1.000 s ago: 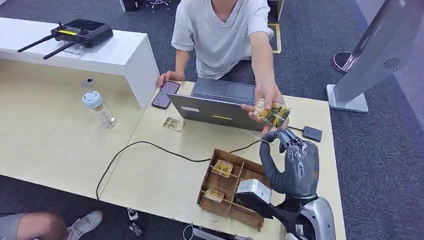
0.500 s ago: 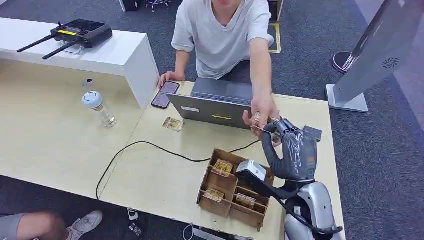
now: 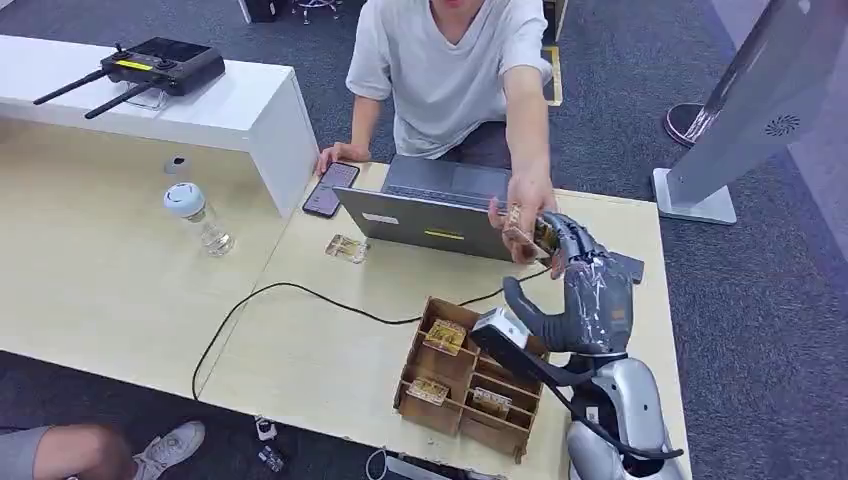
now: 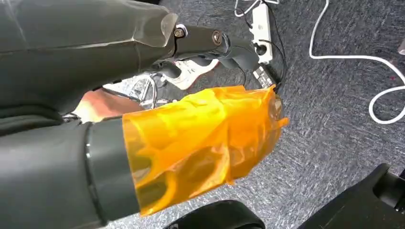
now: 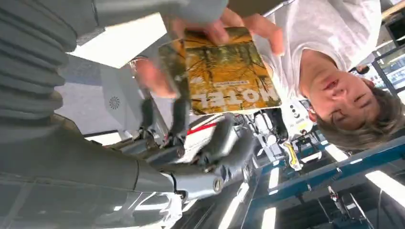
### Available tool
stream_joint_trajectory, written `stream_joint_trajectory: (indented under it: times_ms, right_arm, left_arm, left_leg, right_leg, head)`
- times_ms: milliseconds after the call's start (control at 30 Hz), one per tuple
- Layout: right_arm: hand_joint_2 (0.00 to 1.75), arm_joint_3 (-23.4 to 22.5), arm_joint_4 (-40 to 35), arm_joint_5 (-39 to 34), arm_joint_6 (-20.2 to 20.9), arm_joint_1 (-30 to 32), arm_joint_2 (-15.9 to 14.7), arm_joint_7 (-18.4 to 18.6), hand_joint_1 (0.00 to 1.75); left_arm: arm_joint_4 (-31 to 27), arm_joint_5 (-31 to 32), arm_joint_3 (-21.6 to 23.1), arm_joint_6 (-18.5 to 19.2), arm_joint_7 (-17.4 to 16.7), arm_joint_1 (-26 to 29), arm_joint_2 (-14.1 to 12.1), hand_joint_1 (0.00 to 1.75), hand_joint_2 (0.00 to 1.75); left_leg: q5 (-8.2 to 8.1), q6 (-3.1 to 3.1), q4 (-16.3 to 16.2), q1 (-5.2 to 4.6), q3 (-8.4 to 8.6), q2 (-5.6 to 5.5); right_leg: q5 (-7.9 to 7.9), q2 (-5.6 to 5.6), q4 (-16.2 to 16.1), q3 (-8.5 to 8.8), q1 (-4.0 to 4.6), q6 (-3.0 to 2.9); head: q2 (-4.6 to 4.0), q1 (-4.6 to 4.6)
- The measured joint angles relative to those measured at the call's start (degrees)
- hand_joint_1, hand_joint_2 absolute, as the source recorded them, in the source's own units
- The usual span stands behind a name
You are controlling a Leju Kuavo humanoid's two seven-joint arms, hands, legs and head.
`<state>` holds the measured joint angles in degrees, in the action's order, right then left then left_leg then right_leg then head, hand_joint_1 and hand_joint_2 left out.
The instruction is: Pass the card to the sensor for recognition and then transmit it.
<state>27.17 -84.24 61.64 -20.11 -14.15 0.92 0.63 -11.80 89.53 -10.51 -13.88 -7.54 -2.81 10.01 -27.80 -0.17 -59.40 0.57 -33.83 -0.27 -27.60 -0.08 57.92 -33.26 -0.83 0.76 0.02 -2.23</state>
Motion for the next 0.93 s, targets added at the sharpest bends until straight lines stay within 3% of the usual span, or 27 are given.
stream_joint_trajectory:
  times_ms: [167, 433, 633, 933]
  right_arm:
    - [0.00, 0.0, -1.5, -0.3, -0.9, 1.2, 0.1, -0.6, 0.00]
    - [0.00, 0.0, -6.6, -3.0, -3.9, 5.1, 0.5, -4.5, 0.00]
    - [0.00, 0.3, -12.7, -14.9, -5.8, 9.9, 0.7, -12.0, 0.00]
    - [0.00, 1.9, -19.5, -31.0, -1.4, 16.5, -0.5, -22.9, 0.00]
  left_arm:
    - [0.0, -0.7, 0.0, -0.2, 0.0, 0.1, 0.0, 0.00, 0.00]
    - [0.0, -2.0, -0.1, -1.2, -0.1, 0.5, 0.0, 0.00, 0.00]
    - [0.0, -3.7, -0.6, -2.1, -0.4, 0.7, 0.0, 0.00, 0.00]
    - [0.0, -5.2, -2.3, -2.4, -0.1, 0.8, 0.0, 0.00, 0.00]
  left_leg:
    - [0.00, 0.00, 0.0, 0.00, 0.00, 0.00]
    - [0.00, 0.00, 0.0, 0.00, -0.01, -0.01]
    - [-0.02, 0.00, 0.0, 0.00, -0.02, -0.01]
    - [-0.02, 0.00, 0.0, 0.00, -0.02, -0.01]
  right_leg:
    - [0.00, 0.00, 0.0, 0.00, 0.00, 0.00]
    - [-0.01, -0.01, 0.0, 0.00, 0.00, 0.00]
    - [-0.02, -0.01, 0.0, -0.01, 0.00, 0.00]
    - [-0.02, -0.01, 0.0, -0.01, 0.00, -0.01]
  head:
    - [0.00, 0.00]
    - [0.00, 0.00]
    - [0.00, 0.00]
    - [0.00, 0.00]
